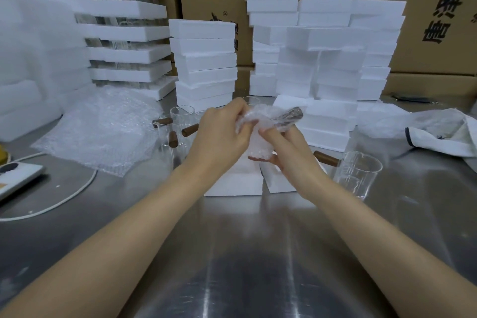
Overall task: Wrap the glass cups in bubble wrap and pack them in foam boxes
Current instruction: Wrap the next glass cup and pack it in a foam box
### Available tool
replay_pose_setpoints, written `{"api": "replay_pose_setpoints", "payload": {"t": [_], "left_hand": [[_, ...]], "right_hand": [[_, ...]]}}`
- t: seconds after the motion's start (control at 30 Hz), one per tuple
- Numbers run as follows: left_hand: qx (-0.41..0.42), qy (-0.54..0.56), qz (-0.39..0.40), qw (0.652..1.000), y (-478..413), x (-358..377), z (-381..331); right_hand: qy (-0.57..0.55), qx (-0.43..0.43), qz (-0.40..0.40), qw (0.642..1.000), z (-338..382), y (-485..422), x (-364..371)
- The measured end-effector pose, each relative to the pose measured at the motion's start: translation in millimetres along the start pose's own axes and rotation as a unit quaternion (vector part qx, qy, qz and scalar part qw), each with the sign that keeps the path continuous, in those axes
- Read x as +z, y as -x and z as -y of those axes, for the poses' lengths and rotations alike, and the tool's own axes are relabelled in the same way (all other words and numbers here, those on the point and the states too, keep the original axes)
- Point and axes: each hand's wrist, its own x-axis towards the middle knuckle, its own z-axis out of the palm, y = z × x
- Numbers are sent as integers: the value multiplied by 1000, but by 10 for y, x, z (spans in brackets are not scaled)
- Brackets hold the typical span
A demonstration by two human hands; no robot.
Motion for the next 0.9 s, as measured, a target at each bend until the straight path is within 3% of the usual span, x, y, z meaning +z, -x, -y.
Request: {"api": "replay_pose_setpoints", "payload": {"t": [0.17,0.33,0.47,0.6,0.77,0.9], "left_hand": [[-35,-4,3,999,49,93,33],[-25,15,35,999,65,136,22],[4,38,-19,999,62,130,8],[-17,93,-51,994,54,135,5],[-7,84,-49,995,70,171,-10],[40,-21,-28,999,84,175,11]], "right_hand": [[46,-7,-9,999,39,35,26],[-31,7,-41,999,28,33,10],[-72,14,-47,996,45,37,-3],[-109,29,-64,992,57,33,-6],[-136,38,-86,986,64,35,-18],[-147,41,-96,984,59,31,-40]]}}
